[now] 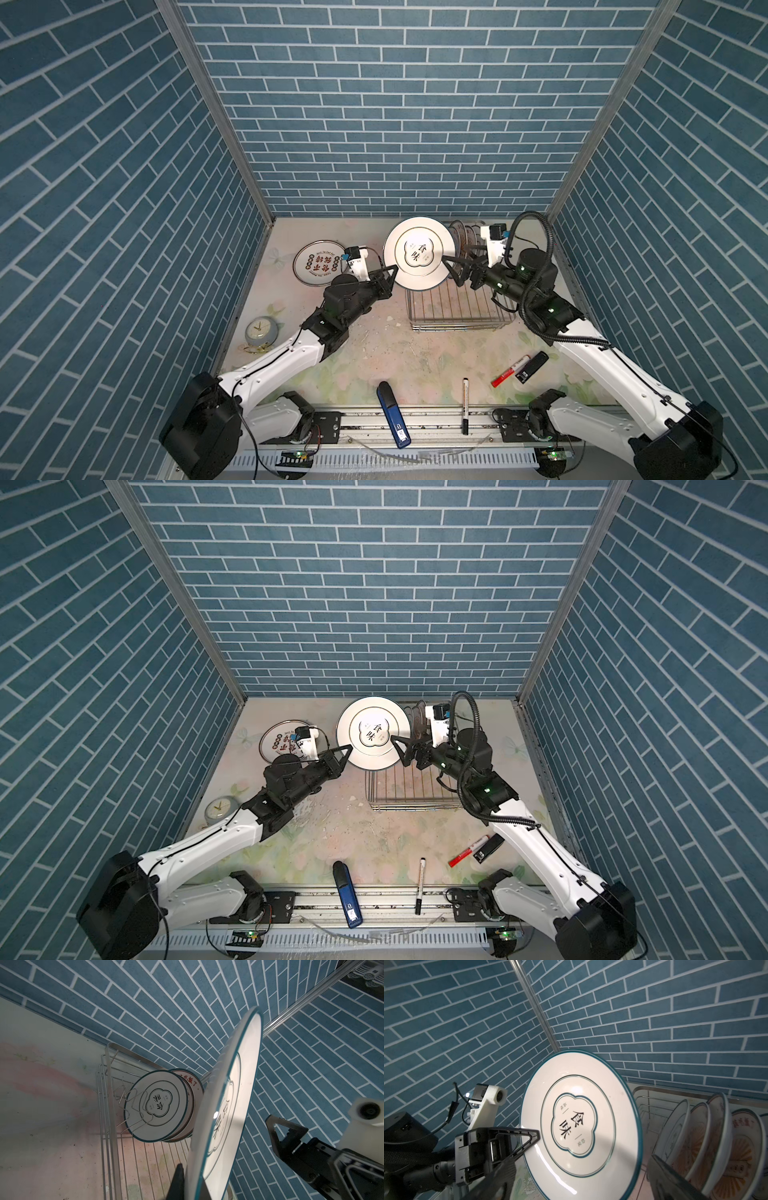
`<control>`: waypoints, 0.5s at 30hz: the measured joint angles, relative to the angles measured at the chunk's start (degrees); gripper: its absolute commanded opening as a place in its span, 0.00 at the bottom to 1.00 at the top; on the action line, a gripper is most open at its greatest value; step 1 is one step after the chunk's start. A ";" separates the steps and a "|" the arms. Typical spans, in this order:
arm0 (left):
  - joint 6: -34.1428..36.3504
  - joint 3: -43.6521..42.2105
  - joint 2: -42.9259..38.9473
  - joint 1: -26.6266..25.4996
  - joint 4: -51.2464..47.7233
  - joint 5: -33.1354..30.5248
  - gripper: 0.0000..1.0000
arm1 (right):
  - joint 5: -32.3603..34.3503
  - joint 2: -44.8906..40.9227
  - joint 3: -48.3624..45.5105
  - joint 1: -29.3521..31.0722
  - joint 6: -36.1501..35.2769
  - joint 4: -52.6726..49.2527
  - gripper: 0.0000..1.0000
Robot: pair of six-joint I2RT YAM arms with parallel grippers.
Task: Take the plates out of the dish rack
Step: 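Carry the plate with both grippers toward the printed plates on the table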
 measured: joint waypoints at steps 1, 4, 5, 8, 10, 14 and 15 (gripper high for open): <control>0.13 -0.17 -0.74 0.13 -0.85 -0.48 0.00 | 0.92 0.46 0.57 1.33 -1.18 -0.39 0.99; 0.28 -1.07 -2.97 1.07 -2.62 -1.97 0.00 | 2.97 2.56 2.86 4.59 -4.09 -2.16 0.99; 0.31 -1.49 -3.74 1.44 -3.15 -2.49 0.00 | 3.45 3.48 3.72 5.49 -4.79 -2.73 0.99; 0.42 -2.78 -6.47 2.56 -5.64 -4.35 0.00 | 4.66 6.38 5.55 8.04 -7.06 -3.50 0.99; 0.48 -3.52 -8.68 3.19 -7.74 -5.44 0.00 | 5.11 8.28 6.45 9.88 -8.52 -4.02 0.99; 0.44 -5.79 -13.94 4.09 -10.69 -8.11 0.00 | 5.88 12.48 8.76 12.55 -10.64 -4.85 0.99; 0.35 -6.47 -15.32 4.37 -11.39 -9.01 0.00 | 6.12 13.64 9.51 13.09 -11.26 -5.14 0.99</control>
